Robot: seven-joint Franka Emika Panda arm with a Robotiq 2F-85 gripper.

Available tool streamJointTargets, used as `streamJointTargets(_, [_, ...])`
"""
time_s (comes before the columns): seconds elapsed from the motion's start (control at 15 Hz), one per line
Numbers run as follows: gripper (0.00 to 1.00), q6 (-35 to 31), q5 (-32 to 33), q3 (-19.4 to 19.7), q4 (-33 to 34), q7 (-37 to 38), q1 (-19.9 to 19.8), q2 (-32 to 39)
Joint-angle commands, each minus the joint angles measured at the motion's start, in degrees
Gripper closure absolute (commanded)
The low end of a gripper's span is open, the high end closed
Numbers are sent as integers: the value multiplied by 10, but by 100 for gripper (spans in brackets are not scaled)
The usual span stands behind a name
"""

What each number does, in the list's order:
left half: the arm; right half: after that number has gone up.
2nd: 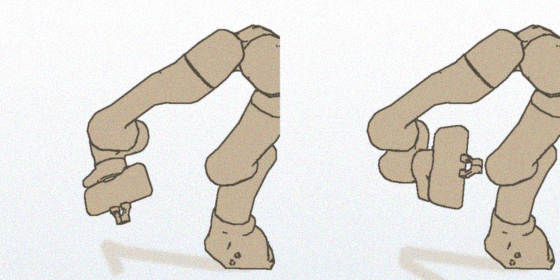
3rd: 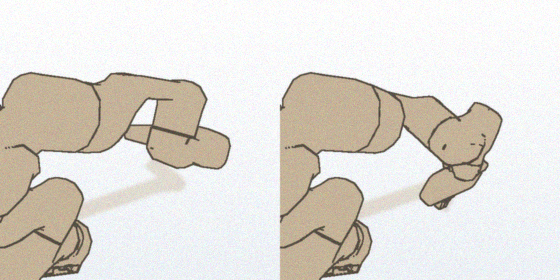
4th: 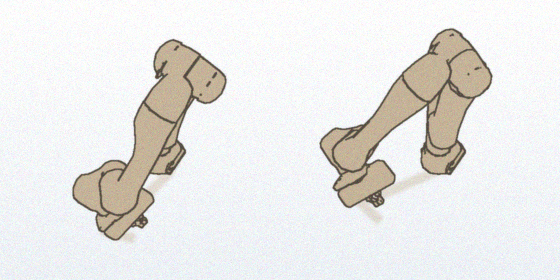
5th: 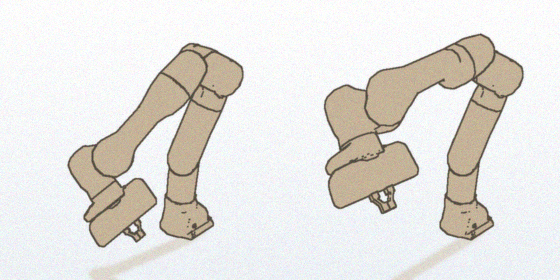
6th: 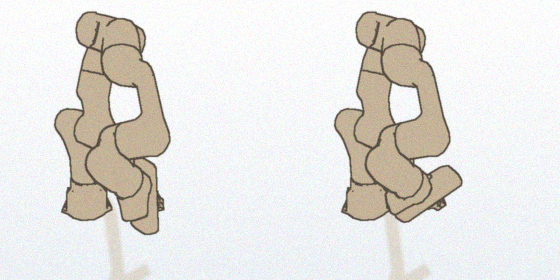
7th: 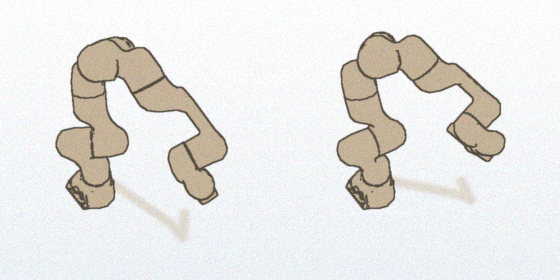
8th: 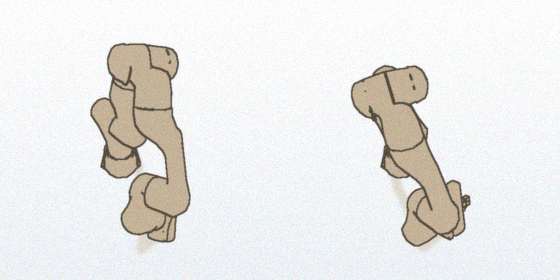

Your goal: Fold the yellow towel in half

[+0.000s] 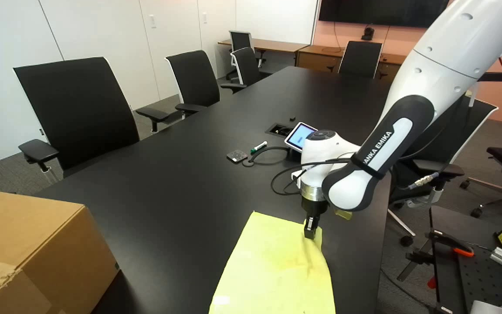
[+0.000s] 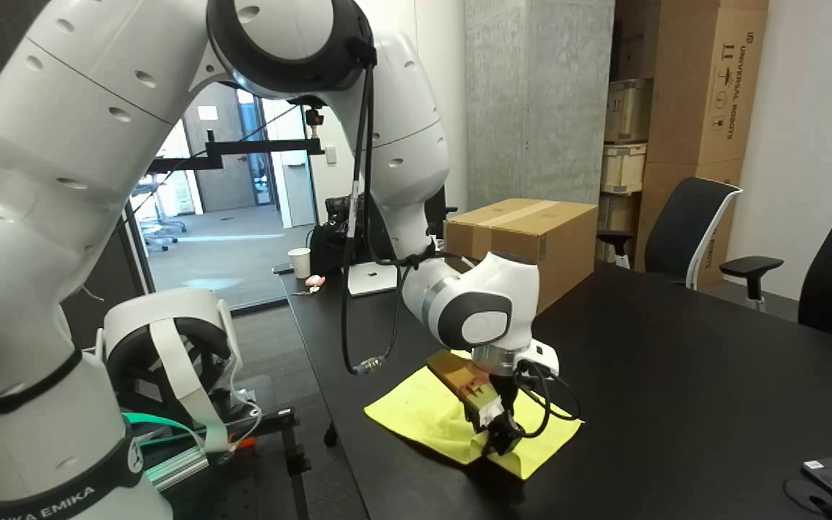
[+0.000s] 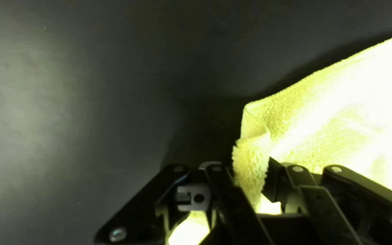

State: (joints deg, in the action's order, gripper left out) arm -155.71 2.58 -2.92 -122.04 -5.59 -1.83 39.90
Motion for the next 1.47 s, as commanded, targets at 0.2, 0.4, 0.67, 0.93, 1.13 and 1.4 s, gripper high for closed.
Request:
streamJointTargets(0.2, [91,40,-19,-9,82,26,19,5])
streamJointTargets(0.4, [91,58,-16,0,134,60,45,23])
streamJointTargets(0.67, [64,89,-13,17,214,117,81,55])
streamJointTargets(0.93, [43,112,-9,46,287,175,107,79])
streamJointTargets(1.13, [19,129,-14,52,308,190,104,75])
streamJointTargets(1.4, [0,172,-4,57,268,196,109,47])
